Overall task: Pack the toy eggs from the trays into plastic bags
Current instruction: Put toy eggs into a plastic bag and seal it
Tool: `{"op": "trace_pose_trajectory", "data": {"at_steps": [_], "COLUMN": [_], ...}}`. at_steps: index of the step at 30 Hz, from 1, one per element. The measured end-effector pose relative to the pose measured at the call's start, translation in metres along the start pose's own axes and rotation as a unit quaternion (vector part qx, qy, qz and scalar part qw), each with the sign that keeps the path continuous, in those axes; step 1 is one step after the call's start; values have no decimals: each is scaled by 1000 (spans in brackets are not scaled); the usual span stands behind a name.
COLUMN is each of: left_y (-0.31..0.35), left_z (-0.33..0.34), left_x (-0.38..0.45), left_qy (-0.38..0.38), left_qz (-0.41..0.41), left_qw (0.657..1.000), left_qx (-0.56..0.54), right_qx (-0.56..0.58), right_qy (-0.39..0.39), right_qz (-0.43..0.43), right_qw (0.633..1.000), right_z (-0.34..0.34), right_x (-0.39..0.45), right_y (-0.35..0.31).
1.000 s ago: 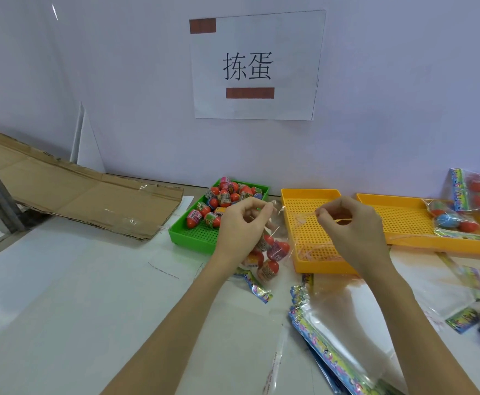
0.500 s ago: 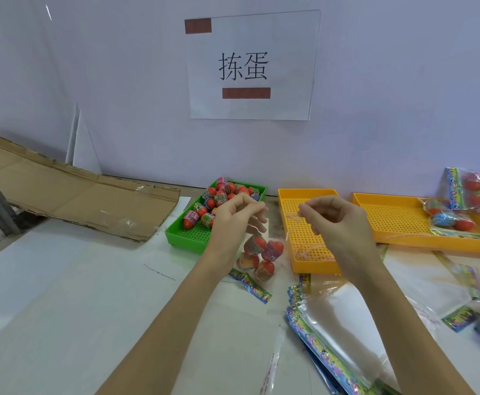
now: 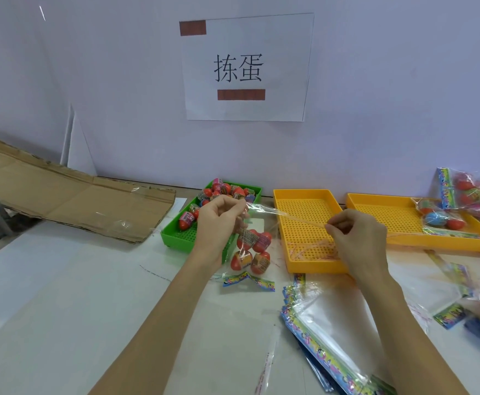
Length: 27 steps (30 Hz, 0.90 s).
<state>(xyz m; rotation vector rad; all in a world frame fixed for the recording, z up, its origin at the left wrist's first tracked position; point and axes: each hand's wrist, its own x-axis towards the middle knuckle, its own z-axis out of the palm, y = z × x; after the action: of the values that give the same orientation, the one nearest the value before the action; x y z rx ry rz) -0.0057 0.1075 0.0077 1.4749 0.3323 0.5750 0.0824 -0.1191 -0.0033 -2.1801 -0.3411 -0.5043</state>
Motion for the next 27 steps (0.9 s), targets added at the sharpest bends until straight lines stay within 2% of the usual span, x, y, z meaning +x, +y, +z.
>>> {"op": "trace_pose_trajectory", "data": {"at_steps": [5,10,14,18,23,27], "left_y": [1,2,3,3,3,9], "left_z": [-4,-10,-9,-7,-7,-6], "left_x": [1,7,4,4,3,0], "left_qy": [32,89,56,42,31,-53], "left_qz": [5,-36,-24,-18,5,11], "left_qw": [999,994,998,999,999,997], "left_qx": [-11,-43,-24,-14,-11,-63], "right_qx": [6,-33,-56,-118,-113,-61], "right_qy": [-2,3,3,-24,20,41], "right_qz": [-8,21,2,31,54,14], "right_qw": [1000,999,998,992,992,997], "right_z": [-3,-12,-12,-14,-20,-20], "right_x": [1,7,8,14,16,12], "right_y": [-1,10,6,12,15,4]}}
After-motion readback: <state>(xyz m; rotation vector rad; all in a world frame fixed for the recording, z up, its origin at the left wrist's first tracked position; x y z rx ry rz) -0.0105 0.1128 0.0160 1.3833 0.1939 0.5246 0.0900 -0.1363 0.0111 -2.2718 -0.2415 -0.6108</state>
